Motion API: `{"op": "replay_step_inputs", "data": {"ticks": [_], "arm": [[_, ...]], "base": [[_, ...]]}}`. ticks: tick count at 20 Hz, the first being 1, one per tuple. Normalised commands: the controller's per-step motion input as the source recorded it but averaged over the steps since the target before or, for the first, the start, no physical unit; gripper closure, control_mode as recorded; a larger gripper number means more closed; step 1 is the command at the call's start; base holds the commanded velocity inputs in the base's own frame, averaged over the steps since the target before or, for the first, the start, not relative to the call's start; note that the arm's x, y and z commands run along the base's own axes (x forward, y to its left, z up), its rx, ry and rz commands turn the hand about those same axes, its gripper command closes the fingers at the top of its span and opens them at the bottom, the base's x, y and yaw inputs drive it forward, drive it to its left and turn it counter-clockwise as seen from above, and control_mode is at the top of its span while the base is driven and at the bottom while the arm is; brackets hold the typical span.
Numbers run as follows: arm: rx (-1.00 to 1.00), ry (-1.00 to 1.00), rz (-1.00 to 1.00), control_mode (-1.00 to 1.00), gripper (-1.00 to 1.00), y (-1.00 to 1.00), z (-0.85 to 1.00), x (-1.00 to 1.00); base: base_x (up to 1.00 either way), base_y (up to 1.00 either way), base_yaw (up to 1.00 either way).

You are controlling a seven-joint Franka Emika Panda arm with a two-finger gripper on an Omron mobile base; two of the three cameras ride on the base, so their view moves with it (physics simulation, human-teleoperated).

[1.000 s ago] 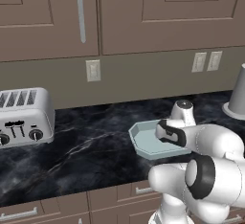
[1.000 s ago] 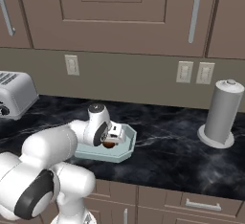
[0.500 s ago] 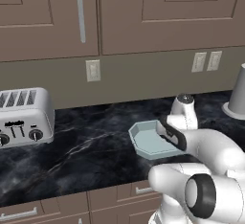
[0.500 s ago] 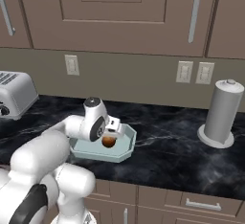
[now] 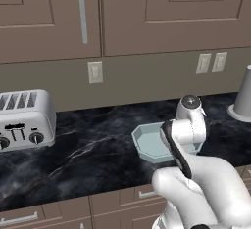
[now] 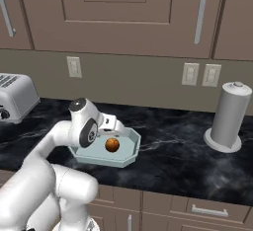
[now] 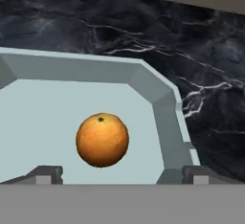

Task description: Pick the mango and orange from the fridge and place them inside the tupperware on the counter.

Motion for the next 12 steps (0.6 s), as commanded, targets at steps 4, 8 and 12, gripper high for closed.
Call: {"op": "replay_step_inputs", "data": {"ticks": [4, 8, 12], "arm": [[0.0, -0.18, 0.0, -1.0, -1.0, 0.0, 0.69, -0.6], [0.0, -0.04, 0.0, -1.0, -1.0, 0.0, 0.78, -0.64], [0.0, 0.0, 0.0, -1.0, -1.0, 0.05, 0.8, -0.65]], "base": [[0.0, 0.0, 0.0], [0.0, 0.0, 0.0], [0.0, 0.0, 0.0]]}}
